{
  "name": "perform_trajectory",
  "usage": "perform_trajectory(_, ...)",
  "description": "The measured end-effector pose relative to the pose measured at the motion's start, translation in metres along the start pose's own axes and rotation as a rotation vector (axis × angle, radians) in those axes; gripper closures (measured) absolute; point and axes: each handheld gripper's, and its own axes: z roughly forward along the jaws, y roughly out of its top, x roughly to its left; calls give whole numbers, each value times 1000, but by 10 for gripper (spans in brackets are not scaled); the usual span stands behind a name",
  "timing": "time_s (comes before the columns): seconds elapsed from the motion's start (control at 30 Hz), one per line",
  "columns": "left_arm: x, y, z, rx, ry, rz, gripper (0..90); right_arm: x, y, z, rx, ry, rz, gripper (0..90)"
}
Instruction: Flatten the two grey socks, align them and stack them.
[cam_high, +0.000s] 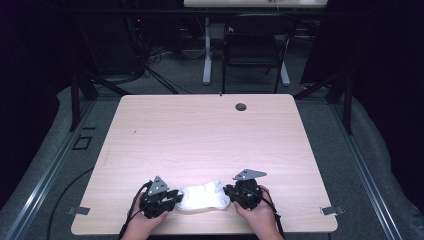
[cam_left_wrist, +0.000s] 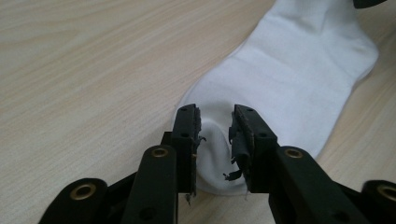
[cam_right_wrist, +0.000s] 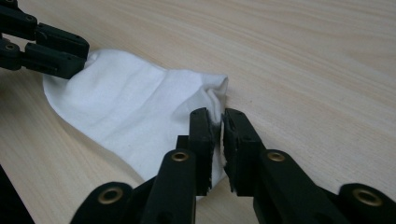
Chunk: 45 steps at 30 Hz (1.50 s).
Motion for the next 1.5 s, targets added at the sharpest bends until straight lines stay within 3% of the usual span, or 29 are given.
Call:
perform_trajectory(0.13, -4, 5, -6, -33, -25, 9, 656, 3, 2, -9, -75, -3, 1, 742)
perform_trajectory(0.23, -9, 5, -6, -24, -38, 30, 615, 9, 5, -10, -107, 33, -35, 725)
perform_trajectory(0.33, -13, 3, -1, 1, -39, 40, 593, 16, 4, -2, -82, 59, -83, 707)
perform_trajectory(0.47, -11, 0, 2, 23, -27, 50, 566, 21, 2, 10, -37, 39, -142, 692)
perform_trajectory(0.63, -10, -2, 5, 40, -21, 65, 536, 15, -2, 20, 18, 23, -129, 679)
perform_trajectory(1.03, -9, -5, 9, 32, -8, 91, 514, 13, -8, 26, 72, 7, -114, 680)
perform_trajectory(1.5, 1, 2, 18, 12, 4, 110, 514, 9, -8, 30, 47, -21, -86, 681)
